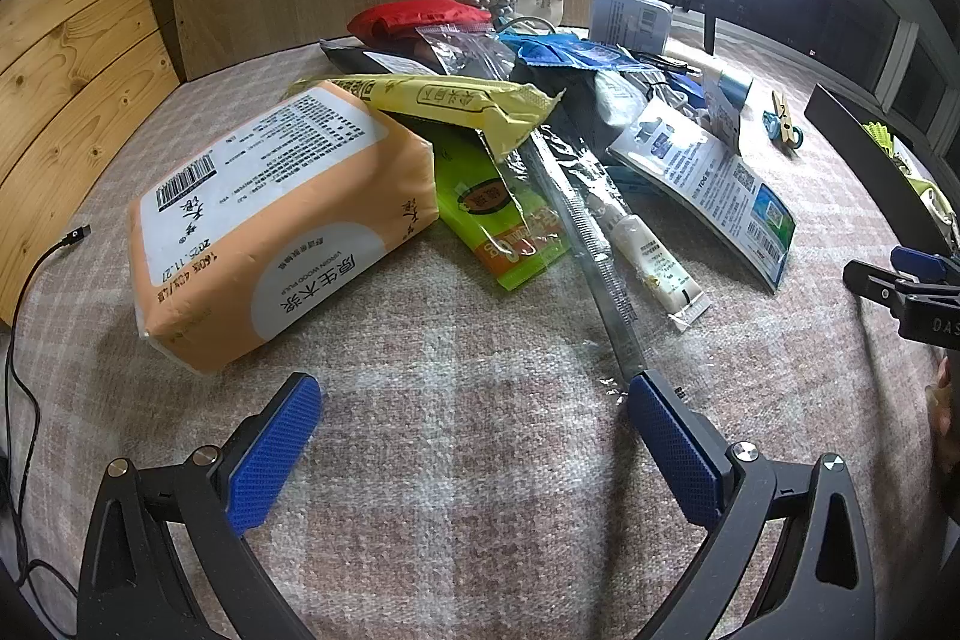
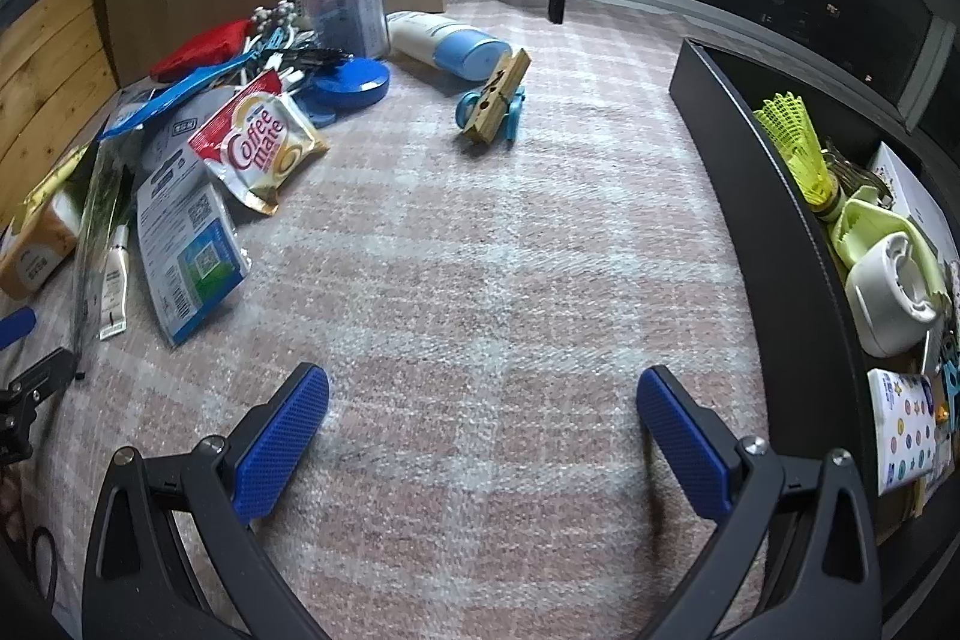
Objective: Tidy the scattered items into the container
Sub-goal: 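Grasp the clear spoon packet with the left tool while the right tool grasps the blue-white card, then carry both items to the black tray and open both tools to drop them, then grasp the wooden clothespin with the right tool while the left tool grasps a blue strip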
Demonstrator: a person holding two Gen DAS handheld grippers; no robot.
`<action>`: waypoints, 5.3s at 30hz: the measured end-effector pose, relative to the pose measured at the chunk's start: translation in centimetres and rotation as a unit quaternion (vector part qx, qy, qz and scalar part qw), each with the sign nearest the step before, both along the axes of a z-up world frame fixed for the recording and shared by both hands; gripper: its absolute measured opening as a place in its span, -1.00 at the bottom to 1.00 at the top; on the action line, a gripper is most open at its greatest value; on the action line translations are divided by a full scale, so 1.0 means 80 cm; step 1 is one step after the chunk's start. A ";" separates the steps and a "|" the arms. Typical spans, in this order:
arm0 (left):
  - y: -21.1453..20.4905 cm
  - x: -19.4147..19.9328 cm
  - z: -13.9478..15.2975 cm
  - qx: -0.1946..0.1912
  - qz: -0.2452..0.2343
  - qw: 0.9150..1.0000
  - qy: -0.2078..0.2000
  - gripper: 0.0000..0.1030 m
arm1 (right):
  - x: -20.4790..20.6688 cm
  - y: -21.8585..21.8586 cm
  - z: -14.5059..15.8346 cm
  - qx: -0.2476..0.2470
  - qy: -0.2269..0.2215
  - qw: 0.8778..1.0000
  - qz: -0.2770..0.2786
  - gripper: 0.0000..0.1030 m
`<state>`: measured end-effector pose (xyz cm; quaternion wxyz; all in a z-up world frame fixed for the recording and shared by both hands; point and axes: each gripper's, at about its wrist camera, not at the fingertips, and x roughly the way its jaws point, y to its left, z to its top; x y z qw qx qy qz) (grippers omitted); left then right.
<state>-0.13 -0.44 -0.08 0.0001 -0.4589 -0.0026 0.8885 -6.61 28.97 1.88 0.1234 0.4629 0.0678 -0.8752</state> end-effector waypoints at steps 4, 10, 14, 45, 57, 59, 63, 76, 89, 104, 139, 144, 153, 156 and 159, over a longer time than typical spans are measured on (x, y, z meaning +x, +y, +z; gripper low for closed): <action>0.000 -0.002 0.004 -0.003 -0.006 1.000 -0.012 0.99 | 0.003 -0.003 0.001 0.004 -0.012 1.000 0.006 1.00; -0.010 0.024 0.027 -0.015 -0.018 1.000 -0.004 0.99 | 0.021 -0.015 0.004 0.010 -0.030 0.998 0.047 1.00; -0.021 0.036 0.048 -0.012 -0.018 1.000 0.005 0.99 | 0.032 -0.029 0.017 0.010 -0.015 0.997 0.073 1.00; 0.015 -0.059 0.027 0.105 0.060 0.989 -0.084 -0.04 | -0.047 -0.168 0.018 0.041 -0.059 0.956 0.285 0.57; 0.020 -0.076 0.027 0.105 0.067 0.989 -0.083 -0.72 | -0.051 -0.160 0.023 0.023 -0.092 0.946 0.310 0.01; 0.020 -0.073 0.028 0.110 0.071 0.988 -0.080 -0.75 | -0.049 -0.149 0.028 0.006 -0.096 0.947 0.308 0.01; 0.022 -0.059 0.035 0.120 0.076 0.987 -0.070 -0.83 | -0.041 -0.129 0.040 -0.014 -0.094 0.947 0.308 0.00; 0.045 0.002 0.073 0.137 0.078 0.987 -0.039 -0.85 | -0.020 -0.063 0.078 -0.062 -0.076 0.954 0.285 0.01; 0.165 -0.017 0.135 0.129 0.000 0.992 -0.001 -0.85 | -0.035 0.092 0.136 -0.088 -0.018 0.981 0.175 0.01; 0.420 -0.061 0.157 0.122 -0.159 0.980 0.000 -0.85 | -0.049 0.372 0.150 -0.050 0.018 0.998 -0.028 0.01; 0.365 -0.085 0.179 0.076 -0.107 0.991 0.026 0.37 | -0.086 0.288 0.170 -0.054 0.043 0.998 0.000 0.55; 0.269 -0.096 0.178 0.066 -0.046 0.996 0.023 0.33 | -0.108 0.215 0.169 -0.067 0.034 0.996 0.048 0.55; 0.116 -0.131 0.145 0.046 0.025 0.999 -0.013 0.24 | -0.146 0.090 0.146 -0.084 -0.005 0.991 0.099 0.55; 0.086 -0.148 0.128 0.055 0.027 0.998 -0.033 0.23 | -0.157 0.050 0.125 -0.079 -0.024 0.991 0.106 0.55; 0.073 -0.165 0.110 0.059 0.015 0.997 -0.051 0.21 | -0.169 0.022 0.099 -0.069 -0.042 0.991 0.105 0.36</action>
